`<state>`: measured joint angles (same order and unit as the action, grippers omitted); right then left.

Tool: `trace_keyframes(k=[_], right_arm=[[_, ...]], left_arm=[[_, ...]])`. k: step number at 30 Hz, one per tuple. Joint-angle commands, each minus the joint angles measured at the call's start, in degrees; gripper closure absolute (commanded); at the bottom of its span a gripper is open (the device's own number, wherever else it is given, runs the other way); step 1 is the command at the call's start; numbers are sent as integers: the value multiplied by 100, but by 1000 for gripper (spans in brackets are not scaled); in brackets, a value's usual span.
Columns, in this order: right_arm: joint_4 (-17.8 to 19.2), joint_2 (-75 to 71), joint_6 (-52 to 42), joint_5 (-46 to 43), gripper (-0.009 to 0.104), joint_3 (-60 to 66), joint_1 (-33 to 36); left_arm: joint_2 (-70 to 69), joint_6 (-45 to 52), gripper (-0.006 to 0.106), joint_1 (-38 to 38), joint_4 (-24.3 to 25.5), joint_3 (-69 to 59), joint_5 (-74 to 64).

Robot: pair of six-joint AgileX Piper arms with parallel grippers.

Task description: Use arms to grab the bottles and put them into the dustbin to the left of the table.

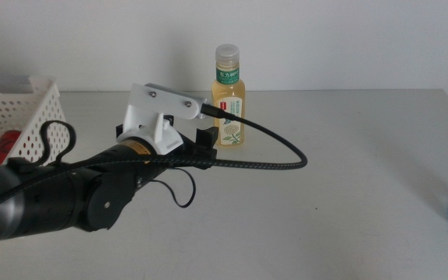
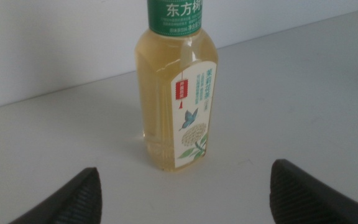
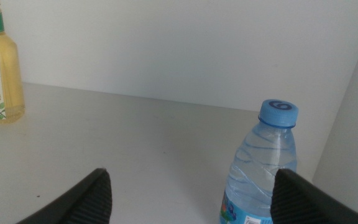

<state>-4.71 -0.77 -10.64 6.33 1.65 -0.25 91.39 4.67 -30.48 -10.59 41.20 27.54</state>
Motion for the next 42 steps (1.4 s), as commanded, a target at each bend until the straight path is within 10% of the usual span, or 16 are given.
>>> trace_keyframes(k=[1, 42], right_arm=[[30, -121, -70, -429, 30, -57, -29], [30, -121, -70, -429, 30, -57, -29]], left_arm=[[134, 247, 10, -145, -462, 511, 488], [3021, 292, 10, 35, -359, 3725, 1090]])
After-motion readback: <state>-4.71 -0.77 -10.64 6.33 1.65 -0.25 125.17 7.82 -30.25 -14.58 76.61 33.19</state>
